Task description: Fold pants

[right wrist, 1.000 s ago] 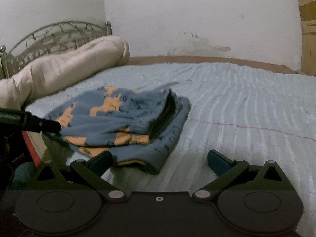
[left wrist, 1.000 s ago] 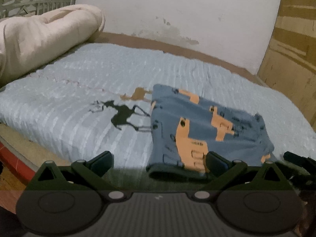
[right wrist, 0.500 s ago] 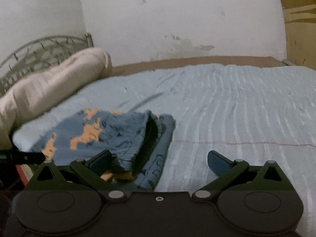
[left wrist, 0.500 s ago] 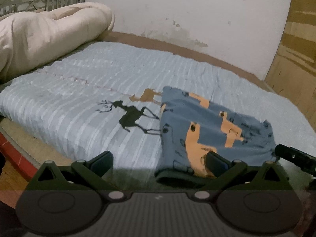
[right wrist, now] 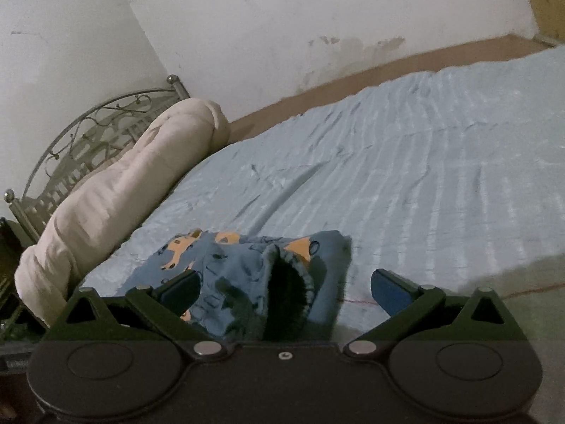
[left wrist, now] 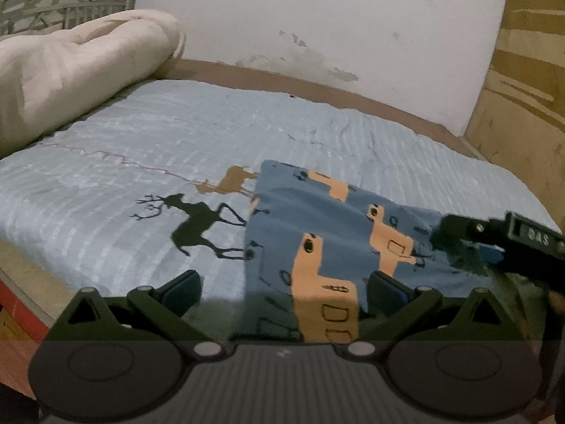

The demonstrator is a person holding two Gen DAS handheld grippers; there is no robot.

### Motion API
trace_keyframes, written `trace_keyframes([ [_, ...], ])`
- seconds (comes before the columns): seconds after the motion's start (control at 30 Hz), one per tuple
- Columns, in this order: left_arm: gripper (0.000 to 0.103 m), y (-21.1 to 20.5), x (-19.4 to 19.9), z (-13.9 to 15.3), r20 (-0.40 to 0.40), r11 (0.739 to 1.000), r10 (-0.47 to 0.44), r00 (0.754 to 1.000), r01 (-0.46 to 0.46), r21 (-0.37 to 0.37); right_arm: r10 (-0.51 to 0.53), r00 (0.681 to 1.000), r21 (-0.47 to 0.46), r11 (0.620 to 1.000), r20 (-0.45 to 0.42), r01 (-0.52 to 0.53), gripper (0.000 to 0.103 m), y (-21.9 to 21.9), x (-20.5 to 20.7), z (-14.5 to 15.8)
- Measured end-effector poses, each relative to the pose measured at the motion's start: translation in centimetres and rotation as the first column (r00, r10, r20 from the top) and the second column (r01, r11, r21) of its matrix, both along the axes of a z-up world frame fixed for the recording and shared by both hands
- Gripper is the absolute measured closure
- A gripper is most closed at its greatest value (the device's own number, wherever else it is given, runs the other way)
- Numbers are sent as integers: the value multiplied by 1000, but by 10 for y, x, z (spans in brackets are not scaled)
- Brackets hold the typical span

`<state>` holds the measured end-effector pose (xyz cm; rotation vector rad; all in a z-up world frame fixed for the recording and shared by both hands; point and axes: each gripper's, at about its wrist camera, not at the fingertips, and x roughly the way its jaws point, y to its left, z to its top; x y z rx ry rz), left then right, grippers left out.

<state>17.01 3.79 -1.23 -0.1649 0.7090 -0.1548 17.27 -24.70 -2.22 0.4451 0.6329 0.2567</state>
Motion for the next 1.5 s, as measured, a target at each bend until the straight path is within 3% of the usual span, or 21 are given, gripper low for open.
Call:
trace_keyframes([
  [0.4,1,-2,-2,-2,-3,1000,-11,1000,11,1,33,999,2,999,16,-33,3,3,15,-9],
  [0.73,1,3,-4,0,-1,1000,4,1000,-4,-2,9,999,-4,1000,42,-8,48,4,6,-16],
  [0.93,1,14,-4,5,-3,999,19,1000,-19,-50,5,999,2,1000,48,-5,53,5,5,-18],
  [1.2,32,16,-2,5,-32,997,13,999,-16,-75,0,999,8,1000,47,0,53,5,4,-20],
  [1.33,60,16,-1,4,-40,996,7,999,-10,-93,-1,999,6,1000,49,0,53,5,4,-20],
  [1.4,67,14,-2,5,-40,995,5,999,-9,-96,-1,999,4,1000,49,0,54,5,4,-20],
  [1.47,83,12,-2,7,-32,997,6,999,-8,-75,1,998,-4,1000,55,-1,58,6,3,-19],
  [1.5,85,11,-2,8,-28,998,7,1000,-9,-66,2,998,-9,1000,58,-1,59,7,3,-19],
])
